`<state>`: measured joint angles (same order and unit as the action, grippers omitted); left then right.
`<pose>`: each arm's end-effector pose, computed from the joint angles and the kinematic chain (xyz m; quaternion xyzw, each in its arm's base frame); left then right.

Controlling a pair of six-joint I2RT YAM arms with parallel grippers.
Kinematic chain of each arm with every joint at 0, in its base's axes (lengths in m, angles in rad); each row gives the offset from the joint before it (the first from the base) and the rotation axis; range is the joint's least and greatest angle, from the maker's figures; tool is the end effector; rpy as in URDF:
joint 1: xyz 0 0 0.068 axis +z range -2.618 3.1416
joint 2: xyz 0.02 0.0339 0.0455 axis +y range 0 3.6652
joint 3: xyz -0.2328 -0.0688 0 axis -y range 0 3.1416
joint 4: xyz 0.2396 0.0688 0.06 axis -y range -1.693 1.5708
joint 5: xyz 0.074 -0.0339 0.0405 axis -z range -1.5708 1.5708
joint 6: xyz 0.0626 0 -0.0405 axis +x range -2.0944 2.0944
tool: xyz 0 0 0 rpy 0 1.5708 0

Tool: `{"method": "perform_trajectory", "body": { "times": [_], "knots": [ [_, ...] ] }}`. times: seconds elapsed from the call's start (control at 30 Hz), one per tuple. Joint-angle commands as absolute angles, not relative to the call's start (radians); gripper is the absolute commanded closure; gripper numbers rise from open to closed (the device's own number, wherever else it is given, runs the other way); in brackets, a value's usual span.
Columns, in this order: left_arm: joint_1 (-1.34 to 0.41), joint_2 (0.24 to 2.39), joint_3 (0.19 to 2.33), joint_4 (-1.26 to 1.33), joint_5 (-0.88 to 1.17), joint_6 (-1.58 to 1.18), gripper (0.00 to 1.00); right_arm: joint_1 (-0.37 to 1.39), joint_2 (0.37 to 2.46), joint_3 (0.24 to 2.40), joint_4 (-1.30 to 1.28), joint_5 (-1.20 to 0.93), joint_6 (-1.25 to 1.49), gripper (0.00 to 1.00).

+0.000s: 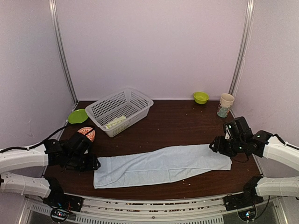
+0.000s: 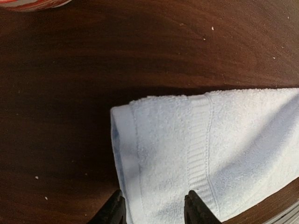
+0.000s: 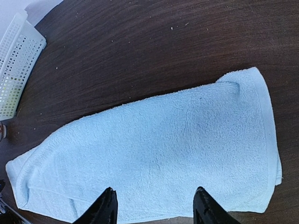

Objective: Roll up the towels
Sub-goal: Fold the towel at the center of the board, then smooth out the towel at the center of the board.

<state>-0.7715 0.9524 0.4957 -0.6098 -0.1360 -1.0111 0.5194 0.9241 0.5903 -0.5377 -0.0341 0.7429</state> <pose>0.1437 -0.1280 0.1323 -0.1323 0.9572 -0.1523 0.2076 0.1844 0.1079 0.1730 0.0990 0.9341 0.2150 0.2671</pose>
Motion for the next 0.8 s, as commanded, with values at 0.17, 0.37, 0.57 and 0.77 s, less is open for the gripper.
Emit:
{"method": "perform_trajectory", "body": {
  "times": [0.17,0.37,0.57,0.77],
  "knots": [
    [-0.765,1.152,0.642,-0.472,-0.066,-0.9,0.65,0.523,0.891,0.599,-0.558,0.016,0.738,0.45],
    [-0.766,1.302,0.62,-0.446,-0.04,-0.868,0.89,0.523,0.879,0.599,-0.564,0.016,0.734,0.45],
    [-0.699,1.291,0.562,-0.537,-0.097,-0.848,1.0,0.523,0.903,0.611,-0.565,-0.002,0.71,0.45],
    [-0.572,1.253,0.526,-0.499,-0.082,-0.806,1.0,0.602,0.994,0.638,-0.538,-0.026,0.702,0.47]
  ]
}}
